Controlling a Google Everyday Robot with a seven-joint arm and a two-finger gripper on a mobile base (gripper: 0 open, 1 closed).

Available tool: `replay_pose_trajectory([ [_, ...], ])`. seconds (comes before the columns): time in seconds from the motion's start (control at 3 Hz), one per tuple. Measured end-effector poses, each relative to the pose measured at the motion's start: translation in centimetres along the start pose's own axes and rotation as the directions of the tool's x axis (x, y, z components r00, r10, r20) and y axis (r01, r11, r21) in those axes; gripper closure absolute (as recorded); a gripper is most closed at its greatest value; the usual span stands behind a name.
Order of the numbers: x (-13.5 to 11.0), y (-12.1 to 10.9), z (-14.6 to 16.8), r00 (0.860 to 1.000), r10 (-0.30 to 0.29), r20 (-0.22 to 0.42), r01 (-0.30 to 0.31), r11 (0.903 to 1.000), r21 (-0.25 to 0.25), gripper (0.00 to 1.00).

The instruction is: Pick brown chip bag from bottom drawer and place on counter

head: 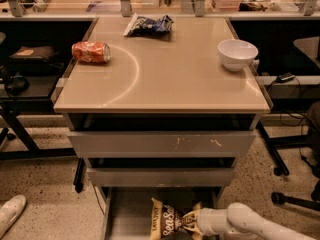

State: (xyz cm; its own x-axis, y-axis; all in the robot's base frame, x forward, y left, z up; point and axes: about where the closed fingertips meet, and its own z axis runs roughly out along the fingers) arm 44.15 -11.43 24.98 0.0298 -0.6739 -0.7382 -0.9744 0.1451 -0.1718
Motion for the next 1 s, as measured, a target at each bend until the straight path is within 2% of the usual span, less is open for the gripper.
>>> replay_pose_trajectory([
  [0.33, -5.3, 1.4, -6.0, 0.995, -0.100, 0.008, 0.100, 0.9950, 0.003, 1.00],
  [0.67, -10.2, 2.4, -13.0, 0.979, -0.204, -0.026, 0.205, 0.9785, 0.025, 1.00],
  [1.0, -10.2, 2.4, -12.9, 0.979, -0.204, -0.025, 0.204, 0.9786, 0.024, 1.00],
])
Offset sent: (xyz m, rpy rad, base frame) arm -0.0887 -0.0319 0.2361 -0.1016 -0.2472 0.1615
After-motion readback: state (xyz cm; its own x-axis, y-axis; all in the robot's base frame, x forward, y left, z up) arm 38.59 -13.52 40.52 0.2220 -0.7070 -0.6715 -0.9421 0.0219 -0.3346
